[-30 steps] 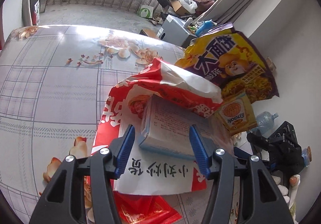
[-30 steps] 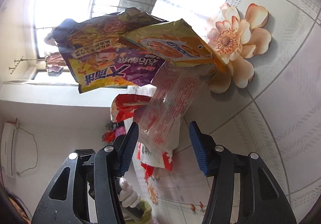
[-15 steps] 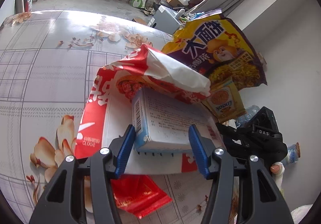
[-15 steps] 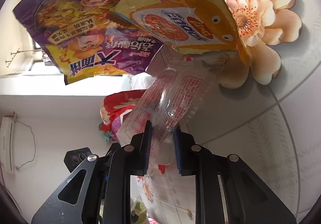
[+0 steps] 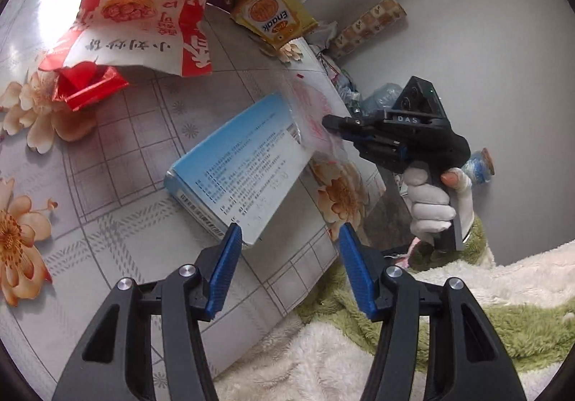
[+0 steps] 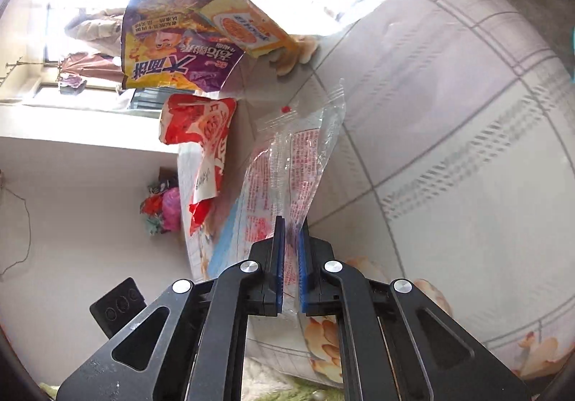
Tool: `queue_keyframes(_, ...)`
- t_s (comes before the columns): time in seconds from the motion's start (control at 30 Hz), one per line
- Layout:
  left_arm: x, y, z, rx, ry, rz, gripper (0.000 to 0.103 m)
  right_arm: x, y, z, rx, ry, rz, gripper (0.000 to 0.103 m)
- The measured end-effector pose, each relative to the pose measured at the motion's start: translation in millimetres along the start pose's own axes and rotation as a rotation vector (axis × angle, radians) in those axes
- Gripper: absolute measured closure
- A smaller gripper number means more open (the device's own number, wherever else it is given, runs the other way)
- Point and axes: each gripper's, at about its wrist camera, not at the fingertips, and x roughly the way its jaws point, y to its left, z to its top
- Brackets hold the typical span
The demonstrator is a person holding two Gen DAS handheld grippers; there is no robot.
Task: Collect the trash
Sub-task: 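Carry bag and box over the blue wastebasket and open both grippers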
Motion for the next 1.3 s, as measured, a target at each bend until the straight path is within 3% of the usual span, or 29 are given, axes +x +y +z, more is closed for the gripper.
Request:
queue_keyframes(0.07, -4, -2, 7, 0.039, -0.035, 0.045, 0.048, -5, 1, 2, 0.0, -0.043, -0.019, 0.098)
queue_keyframes(0.17, -2, -6, 25, 0.121, -0.084, 0.128, 0.037, -21, 2, 1, -0.023, -0.092, -0.048, 0.098)
queue_keyframes(0.27, 13, -9, 42, 0.179, -0.099, 0.184, 0.032, -32, 5, -1, -0.052, -0.131, -0.089, 0.098)
queue_keyframes(0.47, 54, -12, 56, 0.252, -0.015, 0.23, 0.027, -64, -18, -18, -0.045, -0.163, -0.115, 0.098)
queue_keyframes(0.9, 84, -34, 59, 0.394, 0.1, 0.288, 0.021, -61, -42, -26, -0.001, -0.149, -0.071, 0.098)
queue_keyframes(1.13, 100, -44, 50, 0.522, 0.216, 0.317, 0.016, -65, -46, -26, -0.014, -0.149, -0.054, 0.098)
queue_keyframes(1.23, 110, -41, 48, 0.529, 0.237, 0.383, 0.016, -66, -49, -27, -0.013, -0.153, -0.046, 0.098)
queue_keyframes(1.3, 109, -41, 51, 0.504, 0.24, 0.369, 0.016, -67, -50, -28, -0.009, -0.158, -0.036, 0.098)
